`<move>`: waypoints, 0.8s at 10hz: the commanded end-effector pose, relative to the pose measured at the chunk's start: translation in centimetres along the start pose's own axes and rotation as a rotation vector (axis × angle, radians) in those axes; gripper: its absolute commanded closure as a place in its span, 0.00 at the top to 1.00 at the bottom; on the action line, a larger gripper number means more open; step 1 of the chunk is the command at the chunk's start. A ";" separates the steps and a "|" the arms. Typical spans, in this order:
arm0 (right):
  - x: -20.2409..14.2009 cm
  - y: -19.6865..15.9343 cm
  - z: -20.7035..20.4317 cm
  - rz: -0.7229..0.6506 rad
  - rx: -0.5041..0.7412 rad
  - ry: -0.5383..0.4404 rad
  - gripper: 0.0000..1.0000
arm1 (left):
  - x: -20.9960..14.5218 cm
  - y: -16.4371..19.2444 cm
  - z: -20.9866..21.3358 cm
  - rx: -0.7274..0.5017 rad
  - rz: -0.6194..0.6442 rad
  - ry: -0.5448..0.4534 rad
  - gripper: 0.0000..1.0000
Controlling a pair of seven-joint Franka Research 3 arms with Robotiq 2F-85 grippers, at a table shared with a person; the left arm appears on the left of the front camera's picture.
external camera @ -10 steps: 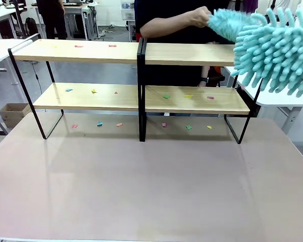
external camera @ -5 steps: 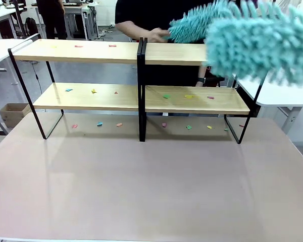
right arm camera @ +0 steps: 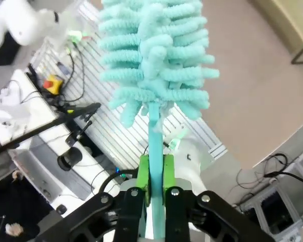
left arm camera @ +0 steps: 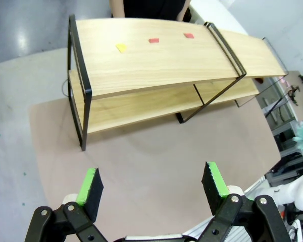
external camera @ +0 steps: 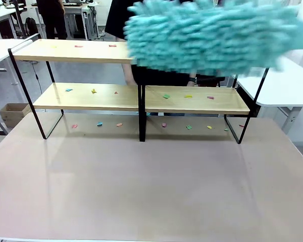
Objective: Clean the shelves.
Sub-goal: Clean a randomly selected level of the Shelf with the Duster.
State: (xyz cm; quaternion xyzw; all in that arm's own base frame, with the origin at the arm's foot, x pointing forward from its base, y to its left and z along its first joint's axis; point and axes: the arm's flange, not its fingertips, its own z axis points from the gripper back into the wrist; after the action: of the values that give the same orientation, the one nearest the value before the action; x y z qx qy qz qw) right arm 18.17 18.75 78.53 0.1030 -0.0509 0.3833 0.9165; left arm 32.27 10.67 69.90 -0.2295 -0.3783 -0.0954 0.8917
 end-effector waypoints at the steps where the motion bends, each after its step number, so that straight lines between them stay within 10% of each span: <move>1: 5.8 2.6 -1.6 -0.007 -0.092 0.038 0.12 | -0.1 -0.1 0.1 -0.001 -0.002 -0.001 1.00; 2: 5.4 2.5 -1.3 0.117 -0.083 0.086 0.12 | -0.1 -0.1 0.1 -0.001 -0.002 -0.001 1.00; 5: 5.2 2.4 -3.1 -0.063 -0.018 0.015 0.12 | -0.1 -0.1 0.1 -0.001 -0.002 -0.001 1.00; 8: 16.3 3.3 -3.2 -0.207 -0.051 -0.107 0.12 | -0.1 -0.1 0.1 -0.001 -0.002 -0.001 1.00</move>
State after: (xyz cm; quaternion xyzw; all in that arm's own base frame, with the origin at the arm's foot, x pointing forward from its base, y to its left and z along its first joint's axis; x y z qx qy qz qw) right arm 25.02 29.60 77.37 0.1049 -0.0791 0.3120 0.9409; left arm 32.25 10.68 69.91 -0.2295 -0.3786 -0.0953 0.8916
